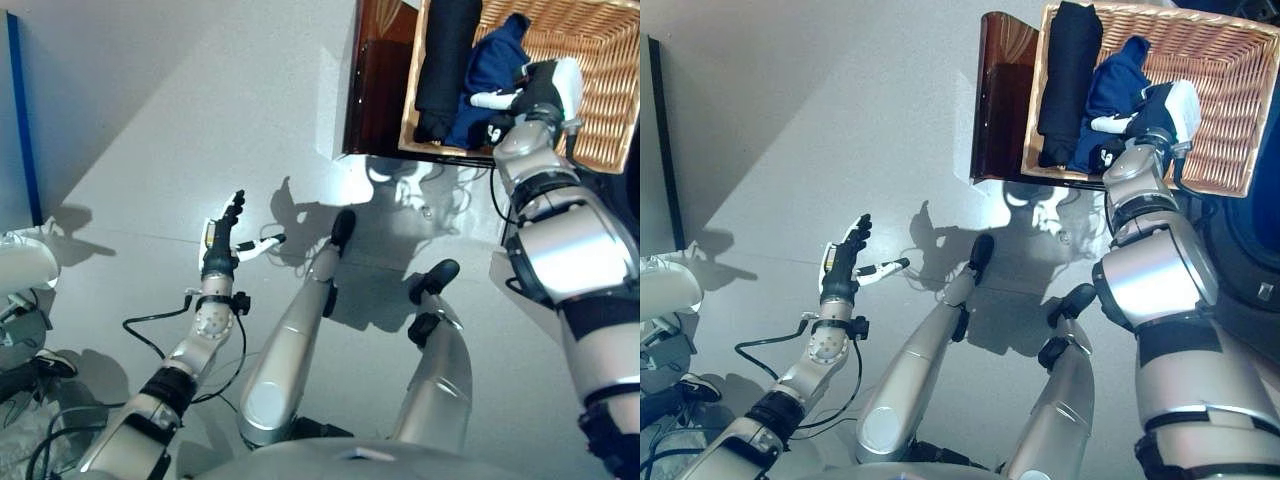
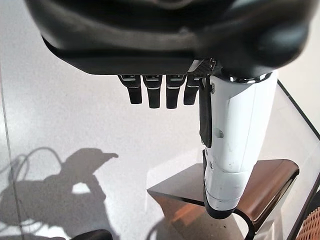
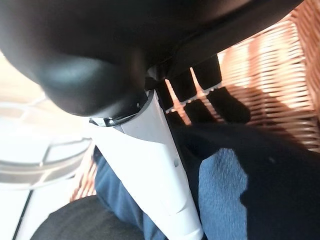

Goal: Pick up the clothes and place them into the washing machine

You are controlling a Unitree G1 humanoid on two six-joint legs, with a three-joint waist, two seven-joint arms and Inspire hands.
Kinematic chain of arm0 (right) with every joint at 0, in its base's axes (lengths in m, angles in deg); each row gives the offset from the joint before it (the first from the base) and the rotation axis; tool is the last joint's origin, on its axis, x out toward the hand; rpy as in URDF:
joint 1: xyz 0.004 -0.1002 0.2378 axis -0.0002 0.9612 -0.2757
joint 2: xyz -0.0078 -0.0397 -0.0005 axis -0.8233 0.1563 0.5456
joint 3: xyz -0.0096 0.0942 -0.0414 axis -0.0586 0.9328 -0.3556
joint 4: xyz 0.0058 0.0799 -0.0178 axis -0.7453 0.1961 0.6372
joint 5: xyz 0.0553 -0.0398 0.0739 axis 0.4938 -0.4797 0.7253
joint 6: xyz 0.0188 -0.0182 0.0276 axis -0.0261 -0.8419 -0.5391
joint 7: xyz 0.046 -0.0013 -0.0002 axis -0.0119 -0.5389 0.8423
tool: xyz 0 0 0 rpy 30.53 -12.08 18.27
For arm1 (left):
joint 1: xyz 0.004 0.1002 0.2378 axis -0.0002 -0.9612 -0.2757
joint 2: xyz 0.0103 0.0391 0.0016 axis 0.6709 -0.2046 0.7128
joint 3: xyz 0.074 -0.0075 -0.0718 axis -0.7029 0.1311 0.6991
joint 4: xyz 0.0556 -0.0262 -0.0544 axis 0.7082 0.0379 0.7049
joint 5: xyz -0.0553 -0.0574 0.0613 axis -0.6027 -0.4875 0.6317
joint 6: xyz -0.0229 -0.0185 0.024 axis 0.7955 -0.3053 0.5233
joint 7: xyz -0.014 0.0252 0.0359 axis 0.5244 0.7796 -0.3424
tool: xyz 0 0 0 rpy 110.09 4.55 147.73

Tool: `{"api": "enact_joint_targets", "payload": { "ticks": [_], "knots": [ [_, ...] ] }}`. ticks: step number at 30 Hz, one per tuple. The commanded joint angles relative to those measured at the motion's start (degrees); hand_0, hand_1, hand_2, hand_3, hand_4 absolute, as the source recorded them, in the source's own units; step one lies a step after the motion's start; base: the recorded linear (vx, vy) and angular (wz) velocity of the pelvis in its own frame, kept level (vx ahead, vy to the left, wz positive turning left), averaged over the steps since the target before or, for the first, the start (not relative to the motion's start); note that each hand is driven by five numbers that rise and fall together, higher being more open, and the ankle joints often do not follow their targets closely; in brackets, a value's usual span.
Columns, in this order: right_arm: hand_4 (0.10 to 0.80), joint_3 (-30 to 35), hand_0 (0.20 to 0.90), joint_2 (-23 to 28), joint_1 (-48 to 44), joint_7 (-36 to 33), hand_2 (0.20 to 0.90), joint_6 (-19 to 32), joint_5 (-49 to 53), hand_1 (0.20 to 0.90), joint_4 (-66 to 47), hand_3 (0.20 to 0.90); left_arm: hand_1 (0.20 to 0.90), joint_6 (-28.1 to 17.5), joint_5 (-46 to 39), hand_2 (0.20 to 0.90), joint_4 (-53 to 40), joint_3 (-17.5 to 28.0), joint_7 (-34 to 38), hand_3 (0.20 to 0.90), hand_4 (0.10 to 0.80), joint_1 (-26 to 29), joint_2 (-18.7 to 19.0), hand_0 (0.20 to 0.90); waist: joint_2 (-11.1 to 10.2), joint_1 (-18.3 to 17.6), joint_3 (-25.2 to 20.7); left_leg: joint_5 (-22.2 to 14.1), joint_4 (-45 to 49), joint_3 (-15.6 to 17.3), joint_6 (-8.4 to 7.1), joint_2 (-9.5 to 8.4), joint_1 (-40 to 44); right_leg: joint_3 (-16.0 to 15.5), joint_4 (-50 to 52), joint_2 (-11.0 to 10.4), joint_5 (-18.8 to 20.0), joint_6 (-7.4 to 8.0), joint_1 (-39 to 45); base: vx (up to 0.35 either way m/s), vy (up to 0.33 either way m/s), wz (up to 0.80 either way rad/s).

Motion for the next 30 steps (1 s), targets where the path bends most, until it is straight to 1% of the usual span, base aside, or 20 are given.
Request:
{"api": "enact_joint_targets", "payload": {
  "ticks": [1, 7, 9, 14, 15, 17, 19, 20, 21, 22, 25, 26, 29, 30],
  "knots": [
    [0.3, -3.4, 0.2, 4.1, -2.6, -3.2, 0.2, 1.2, -2.0, 0.2, -3.8, 0.2, 0.9, -2.3, 1.8, 0.9, -4.7, 2.1, 2.5, 0.9, 0.8, -2.6, 3.0, 0.9, 2.1, -0.1, 0.3, -6.2, 5.5, 0.8, -3.63, 0.07, -4.0, 1.7, -3.2, 0.7, -3.3, -0.17, 4.6, 0.0, 0.0, 0.0],
    [0.3, -1.4, 0.2, 3.8, -0.7, -3.8, 0.2, 1.6, -0.4, 0.2, -4.7, 0.2, 0.9, -1.7, 1.6, 0.9, -2.4, 1.4, 2.2, 0.9, 0.8, -2.9, 3.0, 0.9, 1.6, -1.2, -0.2, -6.3, 5.4, 1.5, -3.6, 0.46, -1.8, 2.2, -3.6, 1.2, -3.1, -0.17, 6.6, -0.01, -0.016, -0.06],
    [0.3, -0.3, 0.2, 3.8, 0.2, -4.3, 0.2, 2.2, 0.9, 0.2, -5.4, 0.2, 0.9, -1.6, 1.3, 0.9, -1.5, 0.8, 1.7, 0.9, 0.8, -3.1, 3.0, 0.9, 1.2, -2.1, -0.5, -6.8, 5.9, 2.1, -3.47, 0.78, -0.1, 2.6, -4.0, 1.6, -3.0, -0.26, 8.5, -0.021, -0.027, -0.11],
    [0.3, 2.0, 0.2, 3.7, 1.4, -4.7, 0.2, 3.5, 4.0, 0.2, -6.6, 0.2, 0.9, -1.2, 0.8, 0.9, 0.9, 0.2, 1.1, 0.9, 0.8, -3.2, 2.8, 0.9, 1.3, -3.2, -1.0, -7.2, 6.3, 2.7, -3.36, 0.98, 2.4, 2.9, -4.5, 1.7, -2.7, -0.34, 10.6, -0.012, -0.014, -0.11],
    [0.3, 4.4, 0.2, 3.1, 2.5, -5.4, 0.2, 4.9, 7.4, 0.2, -7.9, 0.2, 0.9, -1.0, 0.5, 0.9, 2.5, 0.0, 0.7, 0.9, 0.8, -3.2, 2.6, 0.9, 1.2, -4.1, -1.4, -7.3, 6.1, 3.1, -3.41, 1.28, 4.1, 3.2, -5.0, 1.9, -2.5, -0.27, 12.0, 0.008, -0.013, -0.18],
    [0.3, 6.7, 0.2, 2.7, 4.0, -5.5, 0.2, 6.1, 10.8, 0.2, -8.8, 0.2, 0.9, -0.6, 0.2, 0.9, 4.4, -0.6, 0.2, 0.9, 0.8, -3.1, 2.5, 0.9, 1.3, -4.8, -1.8, -7.2, 5.5, 3.4, -3.39, 1.38, 5.7, 3.4, -5.6, 2.1, -2.4, -0.22, 13.4, 0.009, -0.015, -0.2],
    [0.3, 11.5, 0.2, 2.0, 6.8, -5.5, 0.2, 8.2, 17.4, 0.2, -10.6, 0.2, 0.9, -0.5, -0.1, 0.9, 5.3, -0.9, -0.1, 0.9, 0.8, -3.0, 2.1, 0.9, 1.5, -5.5, -2.1, -7.0, 4.5, 3.6, -3.42, 1.51, 7.5, 3.6, -6.5, 2.3, -2.2, -0.1, 14.9, -0.039, -0.002, -0.24],
    [0.3, 14.6, 0.2, 1.2, 8.4, -5.3, 0.2, 9.9, 21.6, 0.2, -11.7, 0.2, 0.9, -0.5, -0.3, 0.9, 5.8, -1.1, -0.4, 0.9, 0.8, -3.1, 1.9, 0.9, 1.8, -5.8, -2.1, -5.2, 4.0, 4.1, -3.0, 1.59, 7.7, 3.2, -7.2, 2.3, -0.6, -0.49, 15.1, -0.092, 0.001, -0.22],
    [0.3, 16.8, 0.2, 0.5, 10.1, -4.5, 0.2, 10.9, 25.0, 0.2, -12.3, 0.2, 0.9, -0.4, -0.4, 0.9, 6.6, -1.3, -0.8, 0.9, 0.8, -3.0, 1.6, 0.9, 2.0, -5.9, -2.3, -5.1, 3.5, 4.3, -3.02, 1.61, 8.4, 3.2, -7.5, 2.2, -0.5, -0.4, 15.6, -0.097, 0.001, -0.26],
    [0.3, 18.8, 0.2, 0.4, 10.9, -4.3, 0.2, 12.1, 28.4, 0.2, -12.3, 0.2, 0.9, -0.3, -0.4, 0.9, 7.3, -1.7, -1.2, 0.9, 0.8, -3.0, 1.5, 0.9, 2.4, -6.0, -2.6, -4.9, 3.1, 4.3, -3.02, 1.58, 9.1, 3.3, -7.8, 2.2, -0.6, -0.34, 16.2, 0.009, -0.011, -0.18],
    [0.3, 25.6, 0.2, -2.5, 15.3, -1.9, 0.2, 17.0, 40.0, 0.2, -15.3, 0.2, 0.9, -0.2, -0.5, 0.9, 8.1, -2.4, -2.5, 0.9, 0.8, -3.2, 0.8, 0.9, 4.0, -6.5, -3.5, -4.8, 2.1, 4.6, -2.92, 1.68, 11.0, 3.9, -8.5, 2.2, -0.7, -0.2, 17.4, 0.013, 0.005, -0.1],
    [0.3, 28.5, 0.2, -4.2, 16.9, -0.4, 0.2, 19.1, 45.0, 0.2, -17.3, 0.2, 0.9, -0.2, -0.6, 0.9, 8.6, -2.7, -2.9, 0.9, 0.8, -3.4, 0.4, 0.9, 4.7, -6.7, -3.8, -4.8, 2.0, 4.8, -2.86, 1.74, 11.4, 4.0, -8.3, 2.1, -0.8, -0.19, 17.5, 0.009, 0.022, -0.17],
    [0.3, 33.7, 0.2, -7.8, 20.4, 3.2, 0.2, 23.7, 54.5, 0.2, -20.9, 0.2, 0.9, -0.4, -1.2, 0.9, 9.6, -3.8, -4.4, 0.9, 0.8, -3.9, -0.6, 0.9, 6.6, -6.9, -5.1, -5.0, 1.6, 5.2, -2.72, 1.54, 12.7, 4.7, -7.7, 1.9, -1.5, -0.05, 17.7, 0.015, 0.03, -0.13],
    [0.3, 34.9, 0.2, -8.6, 21.3, 3.9, 0.2, 24.3, 56.3, 0.2, -21.5, 0.2, 0.9, -0.4, -1.4, 0.9, 9.9, -3.9, -4.8, 0.9, 0.8, -4.3, -0.8, 0.9, 7.1, -7.0, -5.5, -5.0, 1.5, 5.2, -2.67, 1.48, 12.9, 4.9, -7.7, 1.9, -1.7, -0.05, 17.8, 0.025, 0.039, -0.06]
  ]
}}
